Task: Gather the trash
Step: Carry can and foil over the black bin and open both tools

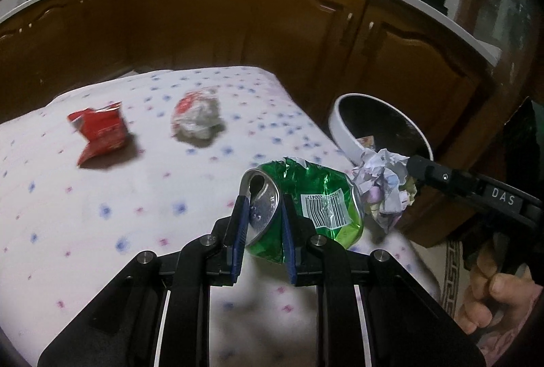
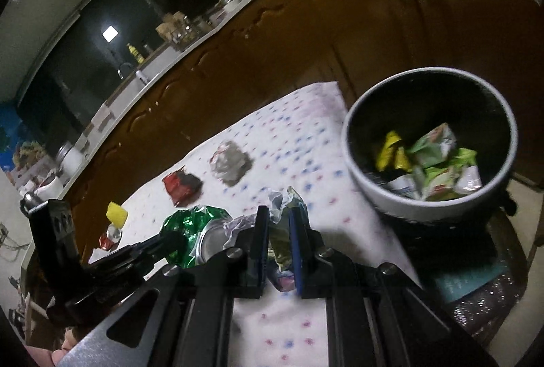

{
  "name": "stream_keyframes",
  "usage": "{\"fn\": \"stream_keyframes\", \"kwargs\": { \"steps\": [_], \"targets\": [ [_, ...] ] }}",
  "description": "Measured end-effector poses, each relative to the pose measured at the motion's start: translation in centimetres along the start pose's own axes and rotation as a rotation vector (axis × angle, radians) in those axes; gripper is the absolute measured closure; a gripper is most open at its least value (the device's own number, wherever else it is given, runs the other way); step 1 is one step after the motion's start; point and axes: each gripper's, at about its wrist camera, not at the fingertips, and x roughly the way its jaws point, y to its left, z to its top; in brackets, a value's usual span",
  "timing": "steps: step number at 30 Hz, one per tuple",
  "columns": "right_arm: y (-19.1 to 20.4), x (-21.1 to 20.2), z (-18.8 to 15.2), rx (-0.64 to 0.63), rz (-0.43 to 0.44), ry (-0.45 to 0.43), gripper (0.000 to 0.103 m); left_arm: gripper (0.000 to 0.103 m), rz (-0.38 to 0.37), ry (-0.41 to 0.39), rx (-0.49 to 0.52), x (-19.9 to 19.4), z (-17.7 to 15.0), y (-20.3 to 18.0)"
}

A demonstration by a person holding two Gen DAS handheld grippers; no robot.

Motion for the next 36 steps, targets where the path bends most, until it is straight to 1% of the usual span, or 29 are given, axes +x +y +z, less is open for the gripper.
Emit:
{"fn": "stream_keyframes", "kwargs": {
  "steps": [8,17,36],
  "targets": [
    [-1.8,-2.6,0.9,0.009,-0.028,-0.049,0.091,0.086,-0.034,-0.008,0.061,1.1,1.5,-3.7],
    [-3.5,-4.7,2.5,0.019,-0.054,-0.107,0.092,0.086,-0.056,-0.015,0.094,2.0,2.9,-6.3],
    [-7.2,-6.1,5.0,0.047,-0.106,-0.168,0.091,0.086,-0.071,-0.005,0.148,4.7,5.3,-10.3]
  ]
}}
